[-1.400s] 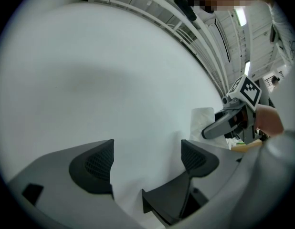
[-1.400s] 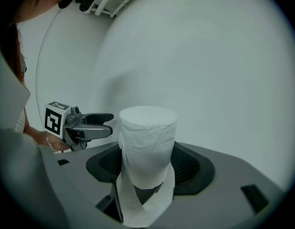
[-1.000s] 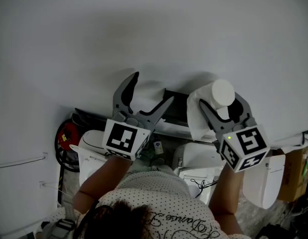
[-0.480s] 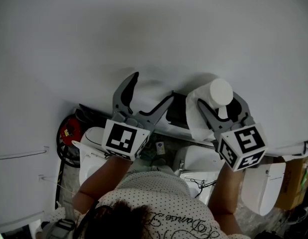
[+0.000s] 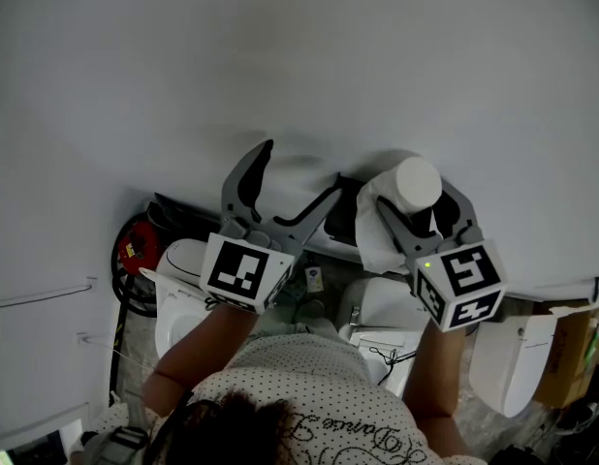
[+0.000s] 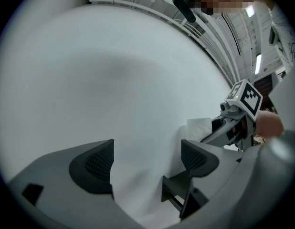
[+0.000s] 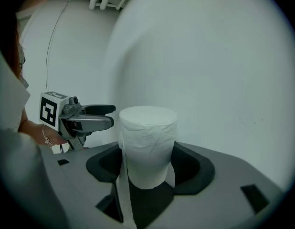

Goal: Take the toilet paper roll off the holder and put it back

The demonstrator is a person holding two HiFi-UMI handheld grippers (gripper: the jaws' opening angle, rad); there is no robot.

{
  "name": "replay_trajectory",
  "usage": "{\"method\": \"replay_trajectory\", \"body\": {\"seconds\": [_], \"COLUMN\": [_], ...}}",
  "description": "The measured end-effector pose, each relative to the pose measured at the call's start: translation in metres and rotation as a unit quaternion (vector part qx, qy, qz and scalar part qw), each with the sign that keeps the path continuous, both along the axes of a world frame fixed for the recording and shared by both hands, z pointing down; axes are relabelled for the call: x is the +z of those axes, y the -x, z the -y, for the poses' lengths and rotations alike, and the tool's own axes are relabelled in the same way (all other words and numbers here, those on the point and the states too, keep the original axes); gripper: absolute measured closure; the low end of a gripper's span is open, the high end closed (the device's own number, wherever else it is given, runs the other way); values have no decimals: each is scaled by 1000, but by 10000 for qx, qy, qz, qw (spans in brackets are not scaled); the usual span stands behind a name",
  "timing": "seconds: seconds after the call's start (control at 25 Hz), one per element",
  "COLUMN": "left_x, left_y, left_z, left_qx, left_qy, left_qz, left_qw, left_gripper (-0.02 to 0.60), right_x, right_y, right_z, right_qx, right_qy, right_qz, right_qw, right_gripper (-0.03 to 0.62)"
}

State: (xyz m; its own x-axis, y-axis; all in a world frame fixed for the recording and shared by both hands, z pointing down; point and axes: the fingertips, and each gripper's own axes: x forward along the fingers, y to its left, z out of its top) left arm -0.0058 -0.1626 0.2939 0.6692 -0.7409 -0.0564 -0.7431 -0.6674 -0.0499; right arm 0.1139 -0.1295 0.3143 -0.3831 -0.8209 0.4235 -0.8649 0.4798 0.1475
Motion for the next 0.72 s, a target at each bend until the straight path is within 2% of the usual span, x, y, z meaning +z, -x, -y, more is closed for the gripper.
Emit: {"method": "replay_trajectory", "body": {"seconds": [0.72], "left_x": [6], "left_y": [2], "left_z": [0], "left_qx": [-42], "left_qy": [110], "left_qz": [8], "left_qw": [9999], "left_gripper": [158], "right_x": [21], "right_y": [11], "right_z": [-3], "right_qx": [-130], "right_qy": [221], "right_qz": [13], "right_qw": [9997], "right_gripper": [295]}}
